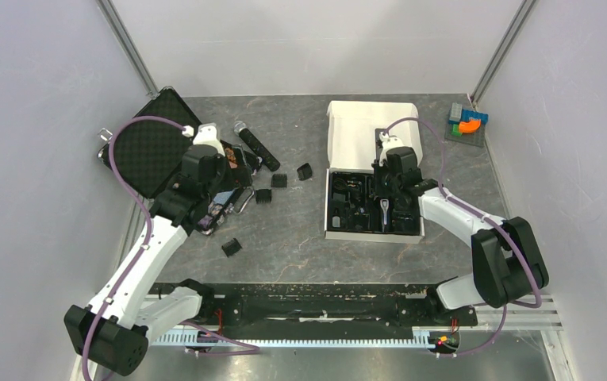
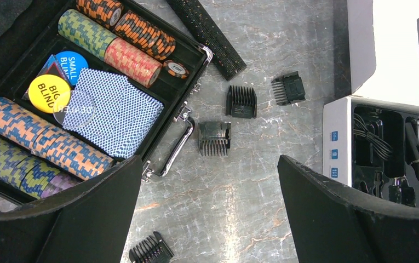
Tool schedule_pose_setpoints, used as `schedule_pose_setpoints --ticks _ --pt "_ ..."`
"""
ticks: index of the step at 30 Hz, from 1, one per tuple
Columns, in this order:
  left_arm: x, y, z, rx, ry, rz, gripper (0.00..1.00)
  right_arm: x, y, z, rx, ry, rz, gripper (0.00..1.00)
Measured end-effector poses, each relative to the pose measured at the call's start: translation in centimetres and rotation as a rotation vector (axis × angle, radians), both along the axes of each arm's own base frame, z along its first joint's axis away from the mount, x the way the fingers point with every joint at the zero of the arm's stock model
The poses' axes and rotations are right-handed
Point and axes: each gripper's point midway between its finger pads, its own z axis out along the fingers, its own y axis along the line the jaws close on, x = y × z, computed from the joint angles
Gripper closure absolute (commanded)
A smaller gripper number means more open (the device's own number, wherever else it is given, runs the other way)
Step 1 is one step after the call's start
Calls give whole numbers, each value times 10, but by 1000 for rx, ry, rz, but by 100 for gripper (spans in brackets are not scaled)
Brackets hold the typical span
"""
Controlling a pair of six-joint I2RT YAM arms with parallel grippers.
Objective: Sort the hair-cutting tools
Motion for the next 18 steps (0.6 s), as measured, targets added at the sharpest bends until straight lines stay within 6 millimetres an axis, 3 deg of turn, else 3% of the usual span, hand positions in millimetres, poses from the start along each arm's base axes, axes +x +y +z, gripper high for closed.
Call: schedule_pose_setpoints --ticks 18 --pt "0 0 -2 -6 7 -7 0 -5 6 -20 8 61 33 96"
